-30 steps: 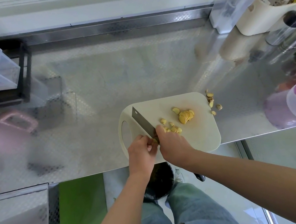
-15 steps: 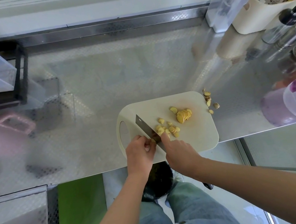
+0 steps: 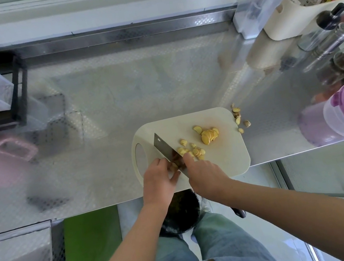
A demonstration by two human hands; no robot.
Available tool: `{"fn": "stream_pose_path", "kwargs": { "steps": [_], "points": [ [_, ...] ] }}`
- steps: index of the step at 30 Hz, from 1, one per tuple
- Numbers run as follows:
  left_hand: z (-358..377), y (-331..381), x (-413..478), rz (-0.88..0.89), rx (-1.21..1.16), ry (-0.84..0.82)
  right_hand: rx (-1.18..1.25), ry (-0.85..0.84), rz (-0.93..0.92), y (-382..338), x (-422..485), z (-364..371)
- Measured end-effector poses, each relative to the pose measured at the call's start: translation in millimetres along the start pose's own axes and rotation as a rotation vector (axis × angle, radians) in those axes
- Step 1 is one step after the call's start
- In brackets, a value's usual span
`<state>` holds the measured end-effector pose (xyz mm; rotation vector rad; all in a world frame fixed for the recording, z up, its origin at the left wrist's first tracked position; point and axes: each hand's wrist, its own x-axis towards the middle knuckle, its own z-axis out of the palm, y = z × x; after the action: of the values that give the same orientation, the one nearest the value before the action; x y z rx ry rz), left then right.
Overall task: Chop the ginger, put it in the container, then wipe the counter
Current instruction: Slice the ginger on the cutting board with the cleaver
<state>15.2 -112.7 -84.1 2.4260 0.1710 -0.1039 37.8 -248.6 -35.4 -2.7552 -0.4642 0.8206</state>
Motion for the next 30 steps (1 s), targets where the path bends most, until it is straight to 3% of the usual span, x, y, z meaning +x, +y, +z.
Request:
{"fn": "stream_pose_path", "kwargs": {
  "steps": [12, 30],
  "points": [
    [-3.0, -5.9, 0.8, -0.031, 0.025, 0.091, -0.025, 0.057, -0.054, 1.7, -6.6, -3.2],
    [-0.3, -5.4, 3.5, -0.043, 0.085, 0.021, 0.004, 0.034, -0.048, -15.8, 32.6, 3.5]
  ]
}}
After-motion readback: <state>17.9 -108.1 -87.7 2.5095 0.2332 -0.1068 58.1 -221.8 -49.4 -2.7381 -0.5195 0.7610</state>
